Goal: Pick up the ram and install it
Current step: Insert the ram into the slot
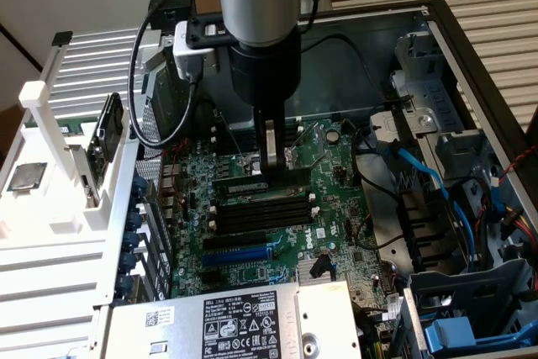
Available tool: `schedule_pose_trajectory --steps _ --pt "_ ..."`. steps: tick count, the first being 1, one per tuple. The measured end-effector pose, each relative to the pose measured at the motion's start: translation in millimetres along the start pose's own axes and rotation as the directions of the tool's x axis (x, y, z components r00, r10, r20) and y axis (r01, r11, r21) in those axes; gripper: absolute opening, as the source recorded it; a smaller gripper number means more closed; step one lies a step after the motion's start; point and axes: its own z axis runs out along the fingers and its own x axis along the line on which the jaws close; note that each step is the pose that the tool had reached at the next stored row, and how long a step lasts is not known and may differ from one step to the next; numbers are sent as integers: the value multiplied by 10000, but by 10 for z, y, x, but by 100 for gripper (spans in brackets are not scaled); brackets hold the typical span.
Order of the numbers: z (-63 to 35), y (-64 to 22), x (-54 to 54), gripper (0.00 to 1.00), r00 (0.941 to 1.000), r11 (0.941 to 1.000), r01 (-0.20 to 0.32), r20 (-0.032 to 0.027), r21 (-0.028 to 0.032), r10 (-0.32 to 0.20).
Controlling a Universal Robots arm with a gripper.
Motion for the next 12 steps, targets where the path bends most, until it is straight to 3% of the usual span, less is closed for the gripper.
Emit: schedule_pose_trajectory --steps 6,12 --pt "89 1 13 12 10000 10000 1 -1 0 -1" --pt "106 -5 74 12 10000 10000 14 0 -19 -14"
